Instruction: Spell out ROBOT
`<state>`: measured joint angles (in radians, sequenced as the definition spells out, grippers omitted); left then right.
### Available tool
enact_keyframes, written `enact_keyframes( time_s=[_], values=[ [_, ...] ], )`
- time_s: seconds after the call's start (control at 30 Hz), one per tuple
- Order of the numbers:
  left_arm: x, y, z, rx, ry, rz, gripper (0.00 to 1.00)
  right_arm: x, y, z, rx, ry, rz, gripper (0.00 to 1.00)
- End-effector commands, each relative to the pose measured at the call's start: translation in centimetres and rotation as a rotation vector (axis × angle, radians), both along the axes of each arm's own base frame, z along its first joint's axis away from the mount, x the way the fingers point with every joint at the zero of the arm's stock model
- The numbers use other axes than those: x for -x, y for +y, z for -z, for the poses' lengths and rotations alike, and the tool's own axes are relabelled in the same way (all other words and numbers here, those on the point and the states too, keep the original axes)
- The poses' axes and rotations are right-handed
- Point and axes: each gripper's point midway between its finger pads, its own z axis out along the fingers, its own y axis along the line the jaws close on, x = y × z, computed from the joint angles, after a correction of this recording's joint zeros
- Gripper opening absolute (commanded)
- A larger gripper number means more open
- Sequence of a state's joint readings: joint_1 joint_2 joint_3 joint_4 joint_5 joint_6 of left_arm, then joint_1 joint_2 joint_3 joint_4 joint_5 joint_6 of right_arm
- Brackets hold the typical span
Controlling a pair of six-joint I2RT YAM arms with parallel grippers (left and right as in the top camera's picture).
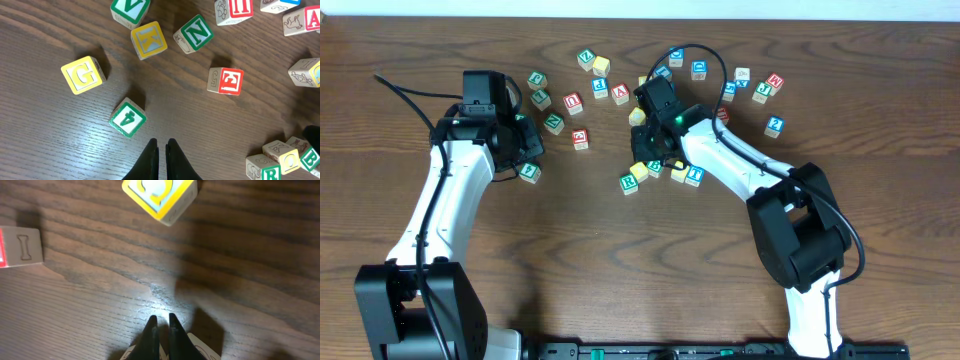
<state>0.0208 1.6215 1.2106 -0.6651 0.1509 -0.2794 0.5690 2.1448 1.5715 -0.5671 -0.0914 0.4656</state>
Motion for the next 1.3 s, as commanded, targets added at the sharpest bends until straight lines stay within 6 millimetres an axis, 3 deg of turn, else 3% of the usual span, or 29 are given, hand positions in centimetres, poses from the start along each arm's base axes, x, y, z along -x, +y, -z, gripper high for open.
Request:
enact_keyframes(
  time_s=[0.0,0.4,0.57,0.67,0.97,1.27],
  values=[
    [0.0,0.3,0.4,-0.019,0.010,0.008,0.08,-0.1,0.2,-0.3,0.007,-0.009,-0.012,0.01],
    [0.0,0.3,0.4,-0.018,0.010,0.008,0.08,1.9,-0.8,0.6,0.066,0.065,-0.040,0.01],
    [-0.1,0.3,0.4,-0.019,0.009,0.008,0.08,-0.1,-1.2,-1.7,0.049,0.010,-0.051,0.03],
    [0.0,0.3,0.4,-0.018,0.010,0.008,0.08,-0.2,-1.5,-3.1,0.051,0.019,-0.044,0.02],
    [0.0,0.3,0.4,-0.019,0.010,0.008,0.08,4.1,-2.6,-2.3,0.144,0.175,-0.060,0.01],
    [0.0,0.3,0.4,-0.018,0.010,0.008,0.07,6.0,-3.3,-1.0,0.268,0.185,-0.041,0.01]
  ],
)
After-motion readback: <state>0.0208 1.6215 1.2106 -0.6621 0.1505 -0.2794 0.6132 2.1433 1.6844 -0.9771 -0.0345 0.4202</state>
